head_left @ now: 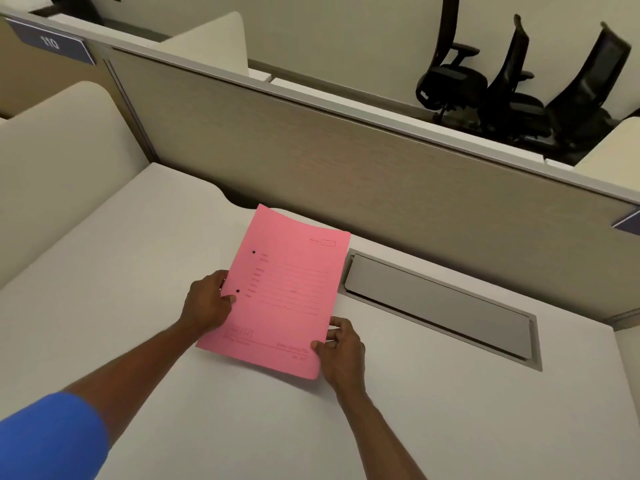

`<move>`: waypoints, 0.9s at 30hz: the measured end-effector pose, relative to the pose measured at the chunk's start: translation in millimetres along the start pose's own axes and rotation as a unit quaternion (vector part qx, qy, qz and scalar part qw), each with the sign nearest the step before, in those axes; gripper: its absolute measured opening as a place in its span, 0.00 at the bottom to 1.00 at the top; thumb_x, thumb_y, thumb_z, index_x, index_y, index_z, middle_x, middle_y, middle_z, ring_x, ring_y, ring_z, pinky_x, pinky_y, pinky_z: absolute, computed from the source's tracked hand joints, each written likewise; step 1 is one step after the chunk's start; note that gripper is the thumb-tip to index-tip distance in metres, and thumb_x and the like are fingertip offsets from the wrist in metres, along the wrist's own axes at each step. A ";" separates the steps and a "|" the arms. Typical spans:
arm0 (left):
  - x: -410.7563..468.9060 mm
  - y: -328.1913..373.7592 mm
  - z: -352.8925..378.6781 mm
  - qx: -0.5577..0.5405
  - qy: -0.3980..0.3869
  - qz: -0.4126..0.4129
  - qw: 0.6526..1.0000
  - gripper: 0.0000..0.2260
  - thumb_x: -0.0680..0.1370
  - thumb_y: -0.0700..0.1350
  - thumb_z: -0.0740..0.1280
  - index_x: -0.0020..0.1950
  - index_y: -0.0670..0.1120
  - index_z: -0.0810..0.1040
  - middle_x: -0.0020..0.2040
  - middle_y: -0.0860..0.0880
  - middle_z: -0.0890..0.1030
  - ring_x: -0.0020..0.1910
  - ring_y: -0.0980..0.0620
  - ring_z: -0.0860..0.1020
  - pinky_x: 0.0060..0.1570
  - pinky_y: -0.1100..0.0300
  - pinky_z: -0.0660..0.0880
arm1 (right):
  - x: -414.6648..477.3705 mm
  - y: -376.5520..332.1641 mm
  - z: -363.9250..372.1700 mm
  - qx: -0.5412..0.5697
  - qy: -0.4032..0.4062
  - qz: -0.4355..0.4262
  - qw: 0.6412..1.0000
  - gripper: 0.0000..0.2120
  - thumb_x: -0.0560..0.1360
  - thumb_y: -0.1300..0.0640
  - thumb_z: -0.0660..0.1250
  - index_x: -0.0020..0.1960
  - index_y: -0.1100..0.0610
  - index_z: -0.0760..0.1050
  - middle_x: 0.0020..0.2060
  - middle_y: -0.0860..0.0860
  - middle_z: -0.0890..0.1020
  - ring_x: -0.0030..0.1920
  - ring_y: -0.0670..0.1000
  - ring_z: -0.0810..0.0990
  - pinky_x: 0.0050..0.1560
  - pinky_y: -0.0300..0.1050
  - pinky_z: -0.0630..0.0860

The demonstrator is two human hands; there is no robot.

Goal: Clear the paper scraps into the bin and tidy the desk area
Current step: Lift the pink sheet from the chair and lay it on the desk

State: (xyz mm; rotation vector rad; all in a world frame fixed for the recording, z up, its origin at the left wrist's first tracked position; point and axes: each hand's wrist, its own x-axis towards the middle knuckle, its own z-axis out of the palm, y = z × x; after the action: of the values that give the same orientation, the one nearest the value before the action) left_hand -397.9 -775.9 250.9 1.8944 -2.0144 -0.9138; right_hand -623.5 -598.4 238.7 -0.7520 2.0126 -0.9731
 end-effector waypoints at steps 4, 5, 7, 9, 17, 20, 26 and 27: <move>35.0 6.4 7.1 0.009 0.003 0.008 1.000 0.18 0.78 0.39 0.73 0.68 0.45 0.81 0.60 0.44 0.86 0.56 0.40 0.84 0.57 0.51 0.76 | 29.2 -3.7 11.7 -0.017 0.020 0.011 1.000 0.22 0.73 0.64 0.77 0.64 0.51 0.77 0.47 0.46 0.87 0.44 0.47 0.87 0.49 0.45 0.83; 39.8 7.1 8.0 0.006 0.004 0.009 1.000 0.17 0.78 0.39 0.74 0.67 0.45 0.81 0.60 0.44 0.86 0.56 0.40 0.84 0.59 0.50 0.77 | 33.1 -4.3 13.6 -0.021 0.027 0.012 0.999 0.23 0.73 0.64 0.77 0.64 0.52 0.78 0.47 0.45 0.87 0.44 0.46 0.86 0.47 0.43 0.82; 53.2 6.0 11.6 0.008 0.002 0.013 1.000 0.17 0.78 0.39 0.74 0.66 0.45 0.82 0.60 0.44 0.86 0.56 0.40 0.84 0.61 0.48 0.78 | 42.0 -2.9 20.7 -0.027 0.040 0.015 0.999 0.23 0.73 0.64 0.77 0.65 0.52 0.79 0.47 0.45 0.87 0.43 0.45 0.84 0.42 0.34 0.77; 63.7 4.6 15.7 0.019 0.001 0.021 1.000 0.18 0.77 0.40 0.75 0.67 0.44 0.82 0.60 0.44 0.86 0.56 0.40 0.84 0.61 0.47 0.79 | 47.5 -1.1 26.8 -0.031 0.048 0.018 0.998 0.23 0.73 0.64 0.78 0.65 0.52 0.80 0.49 0.46 0.88 0.45 0.45 0.83 0.41 0.29 0.72; 81.7 3.7 33.7 0.058 0.007 0.018 0.998 0.21 0.78 0.43 0.74 0.71 0.44 0.79 0.61 0.41 0.81 0.60 0.37 0.81 0.63 0.44 0.77 | 59.9 3.1 39.3 -0.084 0.090 -0.004 0.992 0.19 0.74 0.63 0.76 0.64 0.51 0.82 0.49 0.50 0.85 0.46 0.50 0.83 0.47 0.42 0.79; 83.6 4.3 35.0 0.073 0.015 0.010 0.997 0.21 0.78 0.44 0.74 0.71 0.45 0.79 0.62 0.42 0.81 0.61 0.37 0.81 0.62 0.43 0.78 | 63.7 1.5 42.8 -0.143 0.095 -0.021 0.985 0.18 0.76 0.61 0.75 0.65 0.54 0.80 0.47 0.51 0.79 0.47 0.52 0.81 0.50 0.44 0.77; 84.1 3.2 33.4 0.084 0.024 0.005 0.996 0.22 0.78 0.45 0.75 0.71 0.44 0.80 0.63 0.42 0.79 0.63 0.39 0.80 0.62 0.42 0.78 | 61.3 -4.8 53.4 -0.166 0.102 0.013 0.981 0.23 0.79 0.57 0.72 0.72 0.56 0.74 0.59 0.53 0.74 0.58 0.55 0.81 0.61 0.50 0.80; 84.3 3.5 32.9 0.089 0.024 0.006 0.996 0.22 0.78 0.45 0.75 0.71 0.44 0.80 0.63 0.42 0.79 0.63 0.39 0.79 0.62 0.42 0.78 | 60.0 -5.1 55.3 -0.167 0.103 0.014 0.980 0.23 0.79 0.57 0.72 0.73 0.57 0.74 0.60 0.53 0.73 0.60 0.56 0.80 0.62 0.50 0.79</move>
State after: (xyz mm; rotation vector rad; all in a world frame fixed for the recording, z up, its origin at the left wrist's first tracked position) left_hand -430.8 -847.6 206.7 1.9709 -2.1393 -0.7000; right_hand -609.1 -667.4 197.1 -0.8229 2.3984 -0.7266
